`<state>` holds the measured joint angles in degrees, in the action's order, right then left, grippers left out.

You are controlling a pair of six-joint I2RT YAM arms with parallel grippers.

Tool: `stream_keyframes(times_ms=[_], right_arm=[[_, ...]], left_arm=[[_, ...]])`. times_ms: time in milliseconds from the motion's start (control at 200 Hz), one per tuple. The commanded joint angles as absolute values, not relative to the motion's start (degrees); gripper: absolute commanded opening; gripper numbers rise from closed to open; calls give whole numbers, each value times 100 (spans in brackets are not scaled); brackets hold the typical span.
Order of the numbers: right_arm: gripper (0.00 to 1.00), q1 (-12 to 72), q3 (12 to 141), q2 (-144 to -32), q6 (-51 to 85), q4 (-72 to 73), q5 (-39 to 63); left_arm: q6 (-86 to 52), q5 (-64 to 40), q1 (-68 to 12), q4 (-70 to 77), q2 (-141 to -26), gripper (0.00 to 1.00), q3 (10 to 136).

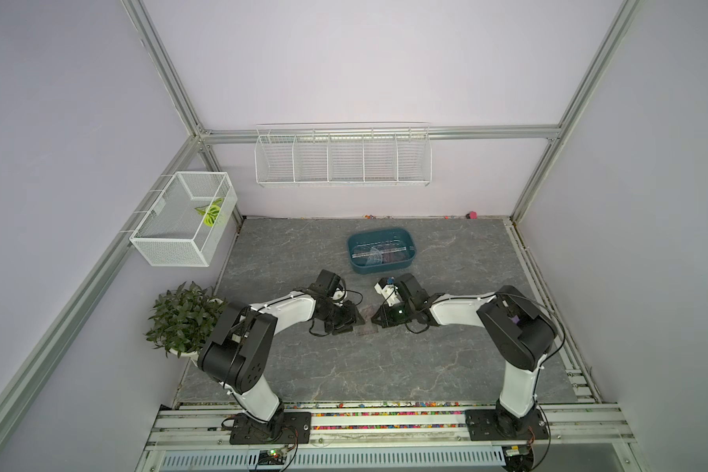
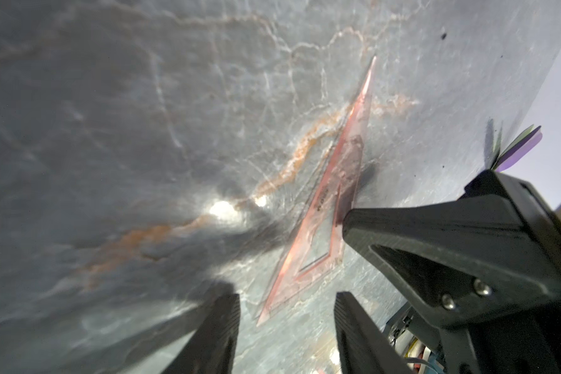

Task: Put the scattered rulers into the storage box
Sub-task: Pick up the ruler from the center of the board.

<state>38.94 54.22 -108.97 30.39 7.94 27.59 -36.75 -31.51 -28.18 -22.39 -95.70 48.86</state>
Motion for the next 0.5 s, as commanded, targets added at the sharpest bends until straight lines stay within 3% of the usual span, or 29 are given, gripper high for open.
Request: stream_keyframes(times_ms=[0,495], right_arm=[[0,3838,5082,-11272,2988,564,2527],[0,3711,4688,-11367,3211,899,2575]], left_arm=[[-3578,-2896,-2874,-2979,-9766,53,4626],[-3681,-2859,-3174,-2793,-10167,52,4352]])
